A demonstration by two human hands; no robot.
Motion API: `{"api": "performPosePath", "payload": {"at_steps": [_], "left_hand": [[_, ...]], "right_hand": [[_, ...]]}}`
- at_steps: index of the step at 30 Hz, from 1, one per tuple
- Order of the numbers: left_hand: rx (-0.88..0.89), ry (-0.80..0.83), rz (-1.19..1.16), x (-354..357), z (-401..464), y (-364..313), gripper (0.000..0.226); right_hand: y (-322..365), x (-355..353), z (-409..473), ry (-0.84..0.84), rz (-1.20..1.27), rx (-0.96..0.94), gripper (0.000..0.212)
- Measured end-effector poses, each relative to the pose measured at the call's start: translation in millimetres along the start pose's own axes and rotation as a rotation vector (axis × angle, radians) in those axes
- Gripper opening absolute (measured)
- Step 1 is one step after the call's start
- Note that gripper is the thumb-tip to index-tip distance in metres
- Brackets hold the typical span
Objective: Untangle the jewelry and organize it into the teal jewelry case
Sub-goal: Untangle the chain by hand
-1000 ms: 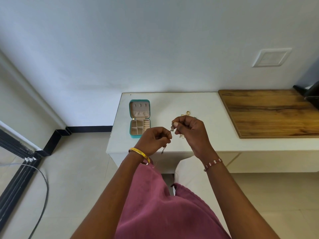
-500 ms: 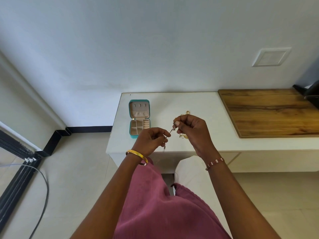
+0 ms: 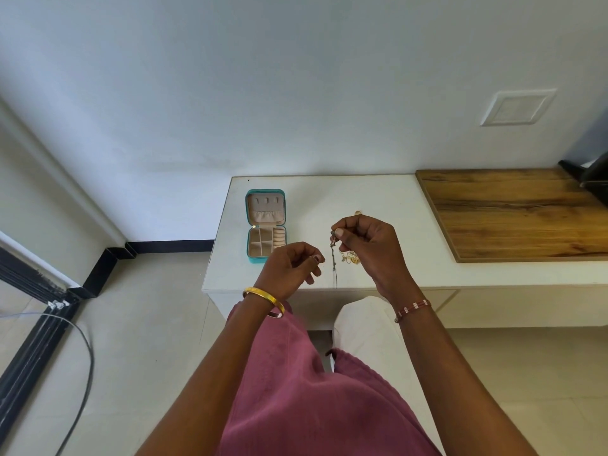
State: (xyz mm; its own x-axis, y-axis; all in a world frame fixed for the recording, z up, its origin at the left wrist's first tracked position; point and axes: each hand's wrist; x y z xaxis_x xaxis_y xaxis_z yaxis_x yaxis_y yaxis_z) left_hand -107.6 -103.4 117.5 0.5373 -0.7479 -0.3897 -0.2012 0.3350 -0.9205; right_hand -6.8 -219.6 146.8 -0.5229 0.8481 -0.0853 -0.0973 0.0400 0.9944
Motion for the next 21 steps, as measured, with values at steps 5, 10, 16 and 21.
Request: {"api": "performPosePath", "payload": {"at_steps": [5,10,16,21], "left_hand": [[0.027,-0.07,-0.028,2.7,1.8,-5.4,0.014],[0.041,-0.088,-0.018,2.9,4.3,-7.8,0.01],[0.038,-0.071,0.033,3.9,3.4,-8.9,0.007],[-0.034,0.033,-0.046,6.2,1.3,-10.3,0.012]], "right_hand": [[0.7,3.5,-0.9,0.037,-0.007,-0.004,0.012],[1.1,5.6,-0.3,0.049,-0.042,-0.038,0.013],[-1.0,6.1,1.6,0.055,-0.117,-0.071,0.013],[-6.5,12.1,2.8,0.027,-0.212,-0.096,0.015]]}}
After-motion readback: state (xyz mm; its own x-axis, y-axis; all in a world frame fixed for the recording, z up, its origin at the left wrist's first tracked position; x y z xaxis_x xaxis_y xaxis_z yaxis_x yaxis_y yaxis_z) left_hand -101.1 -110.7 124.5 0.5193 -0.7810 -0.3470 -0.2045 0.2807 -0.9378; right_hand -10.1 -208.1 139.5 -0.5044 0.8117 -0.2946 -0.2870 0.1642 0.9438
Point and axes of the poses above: each hand's wrist, its own z-axis towards the middle knuckle, its own x-axis out of the palm, y = z × x, and after that the axes turned 7 degrees about -y, right-handed
